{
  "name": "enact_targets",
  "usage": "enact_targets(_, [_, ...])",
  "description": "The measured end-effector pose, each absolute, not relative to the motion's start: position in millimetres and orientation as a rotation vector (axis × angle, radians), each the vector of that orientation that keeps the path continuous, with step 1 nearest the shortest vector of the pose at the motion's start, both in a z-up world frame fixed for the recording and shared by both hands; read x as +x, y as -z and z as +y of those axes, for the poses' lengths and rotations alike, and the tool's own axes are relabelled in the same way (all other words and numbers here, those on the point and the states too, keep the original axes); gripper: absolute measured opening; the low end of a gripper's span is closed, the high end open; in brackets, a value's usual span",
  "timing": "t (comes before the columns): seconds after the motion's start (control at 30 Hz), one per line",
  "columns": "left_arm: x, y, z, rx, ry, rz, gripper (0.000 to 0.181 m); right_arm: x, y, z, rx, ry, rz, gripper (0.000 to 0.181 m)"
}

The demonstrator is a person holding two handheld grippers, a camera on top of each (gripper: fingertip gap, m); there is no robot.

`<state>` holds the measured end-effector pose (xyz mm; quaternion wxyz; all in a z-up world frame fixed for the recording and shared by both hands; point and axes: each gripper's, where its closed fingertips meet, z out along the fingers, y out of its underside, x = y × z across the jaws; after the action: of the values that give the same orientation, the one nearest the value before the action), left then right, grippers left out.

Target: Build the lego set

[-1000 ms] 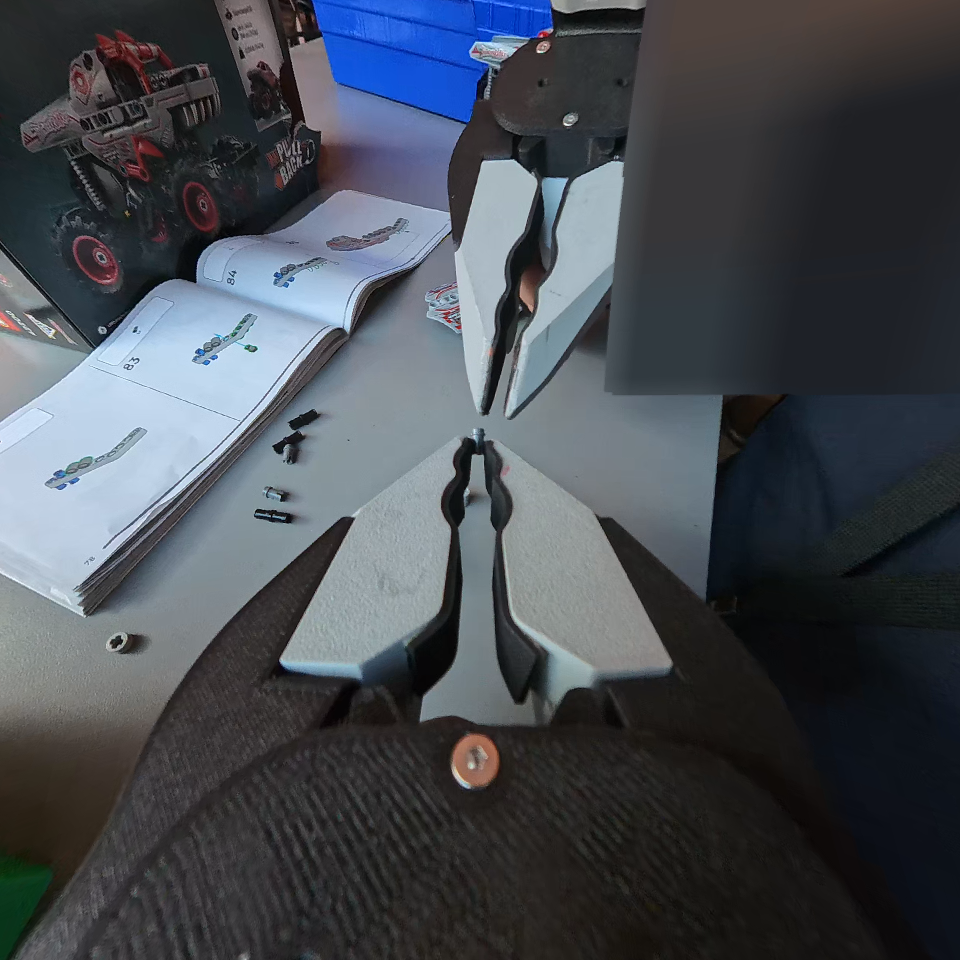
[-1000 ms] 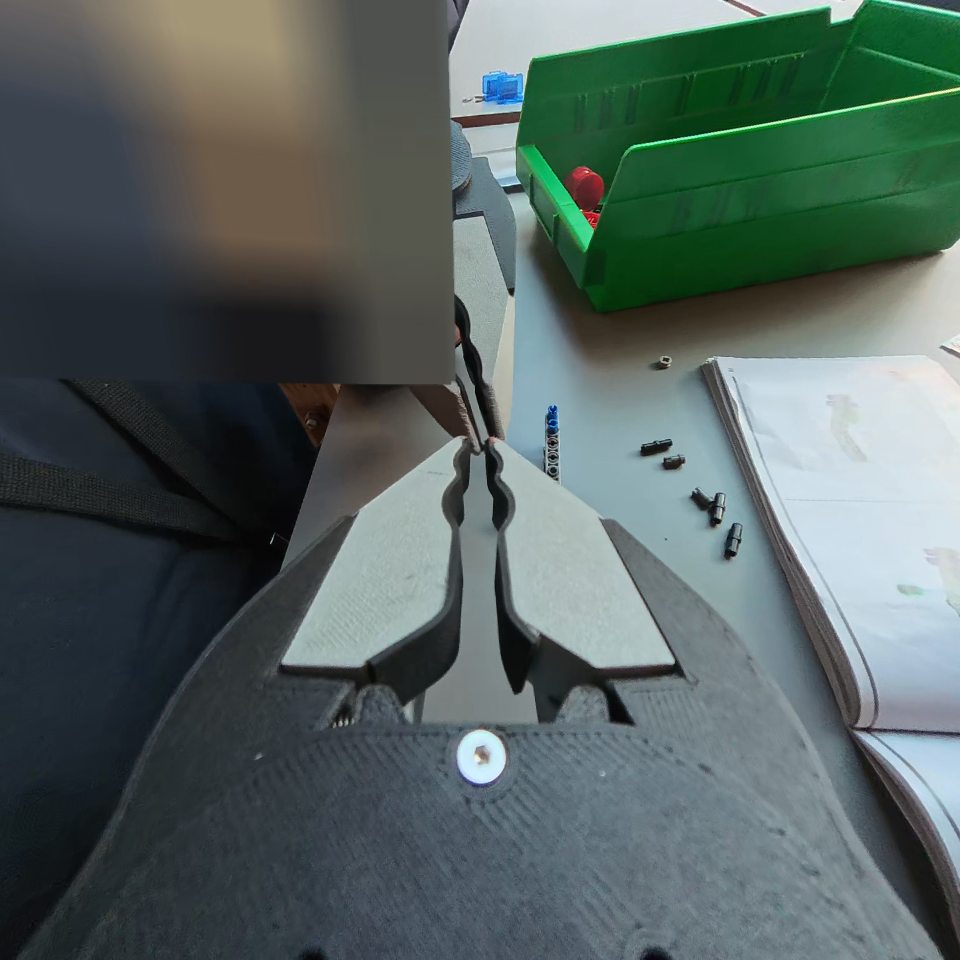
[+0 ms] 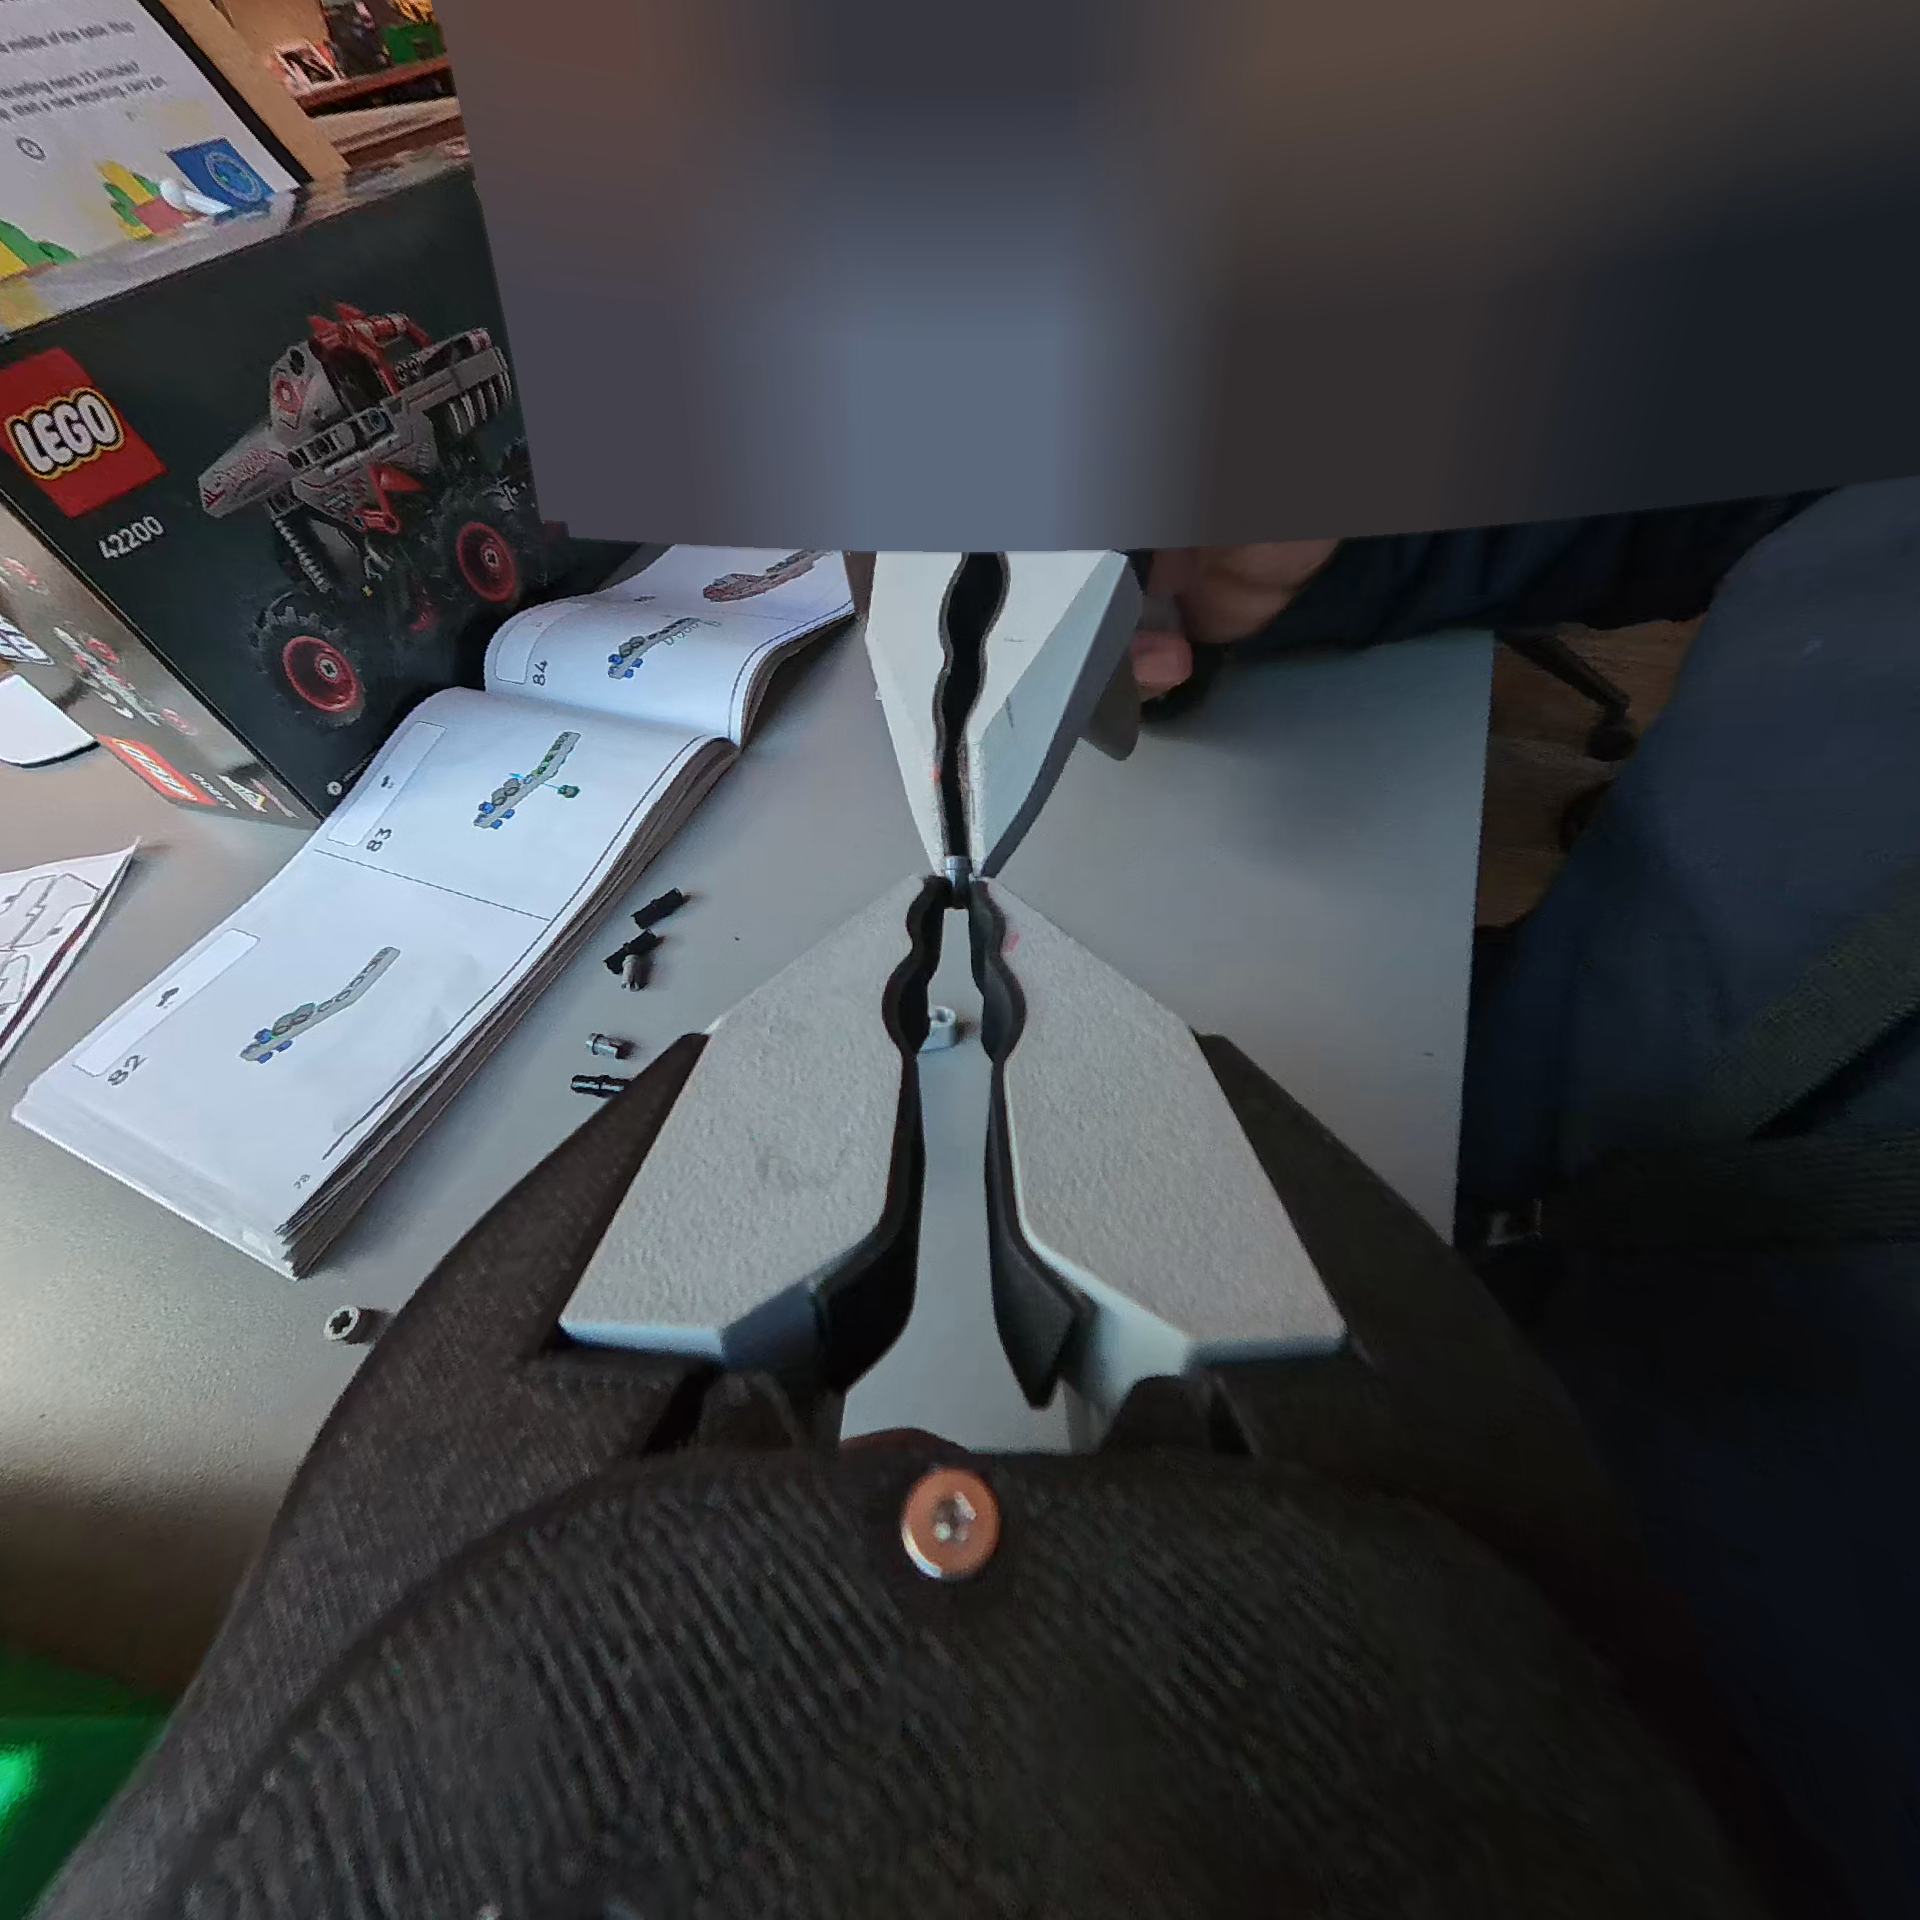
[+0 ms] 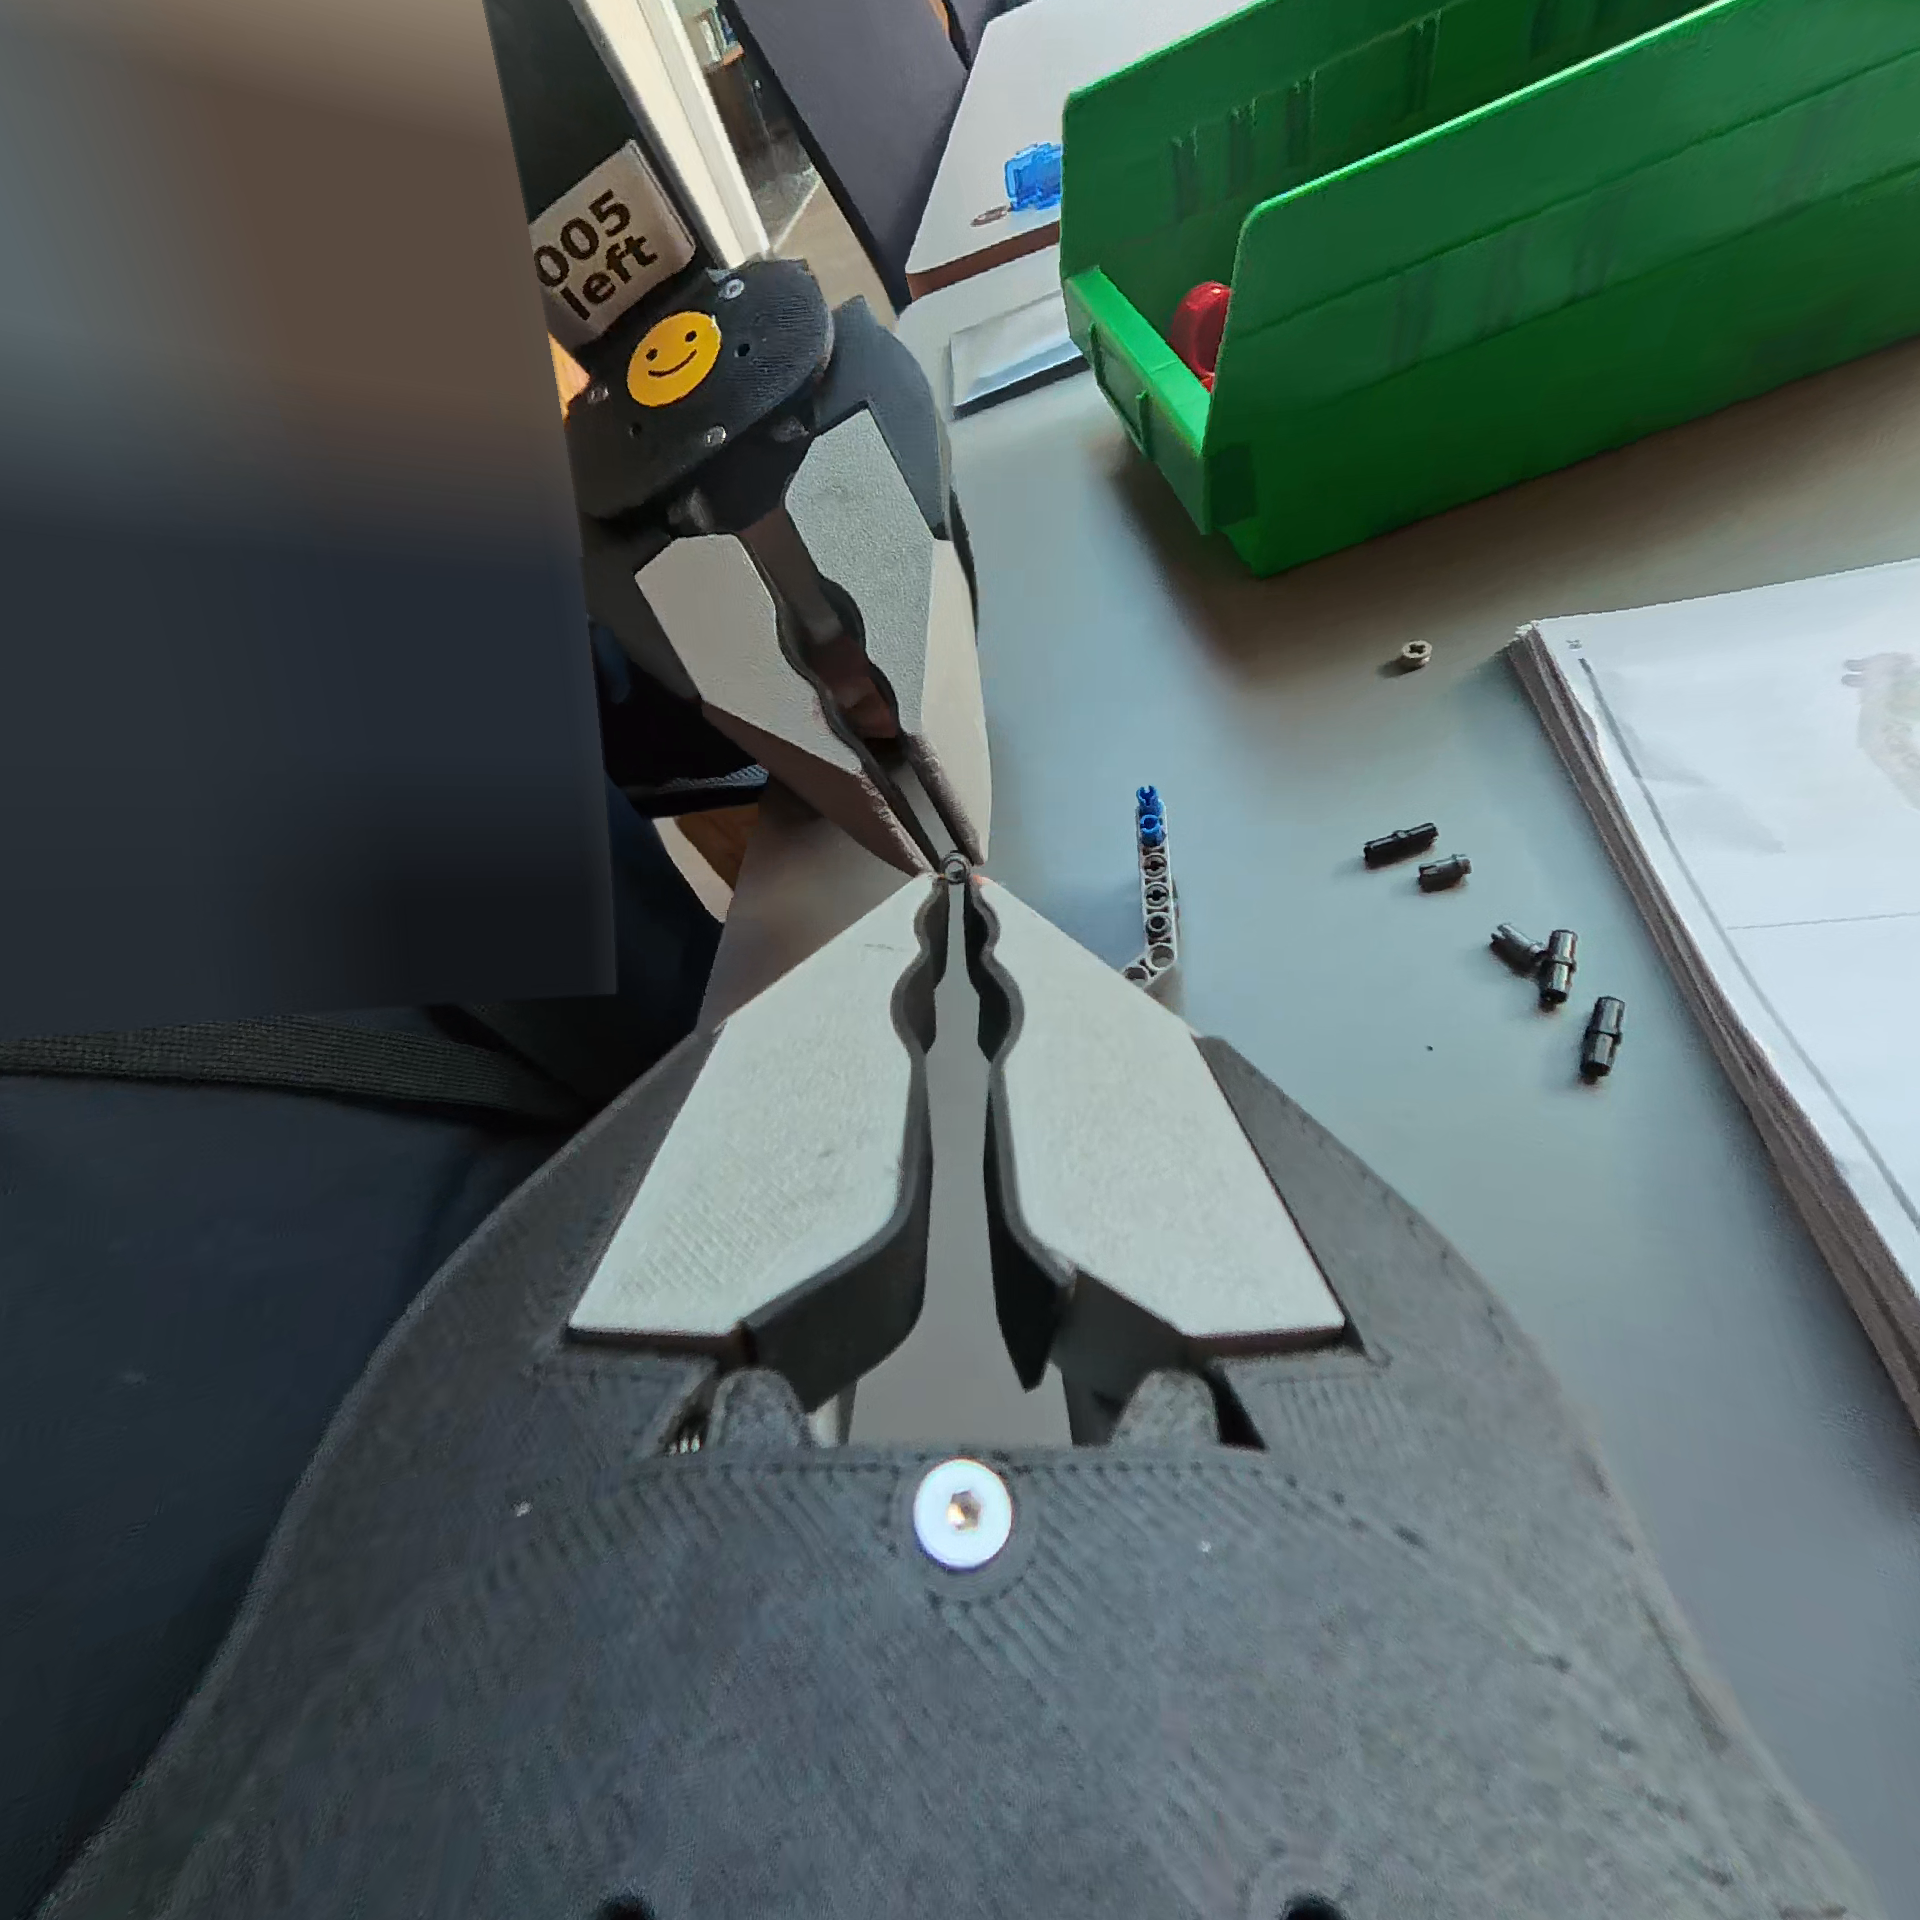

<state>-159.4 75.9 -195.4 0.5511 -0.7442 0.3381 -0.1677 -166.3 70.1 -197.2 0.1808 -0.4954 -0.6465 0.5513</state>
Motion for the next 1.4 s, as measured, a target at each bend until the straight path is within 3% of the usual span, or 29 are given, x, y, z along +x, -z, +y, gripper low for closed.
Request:
enact_targets(1.1, [-162,201,79,-1.768,0.258,0.830,0.002,-170,201,75,-1.494,-1.566,-1.794,0.000])
enact_targets(1.27, [-183,209,81,-1.869,0.256,0.793,0.035,-170,203,87,-1.512,-1.488,-1.786,0.000])
enact_targets(1.4, [-207,227,85,-2.030,0.264,0.791,0.038,-172,210,93,-1.529,-1.381,-1.843,0.000])
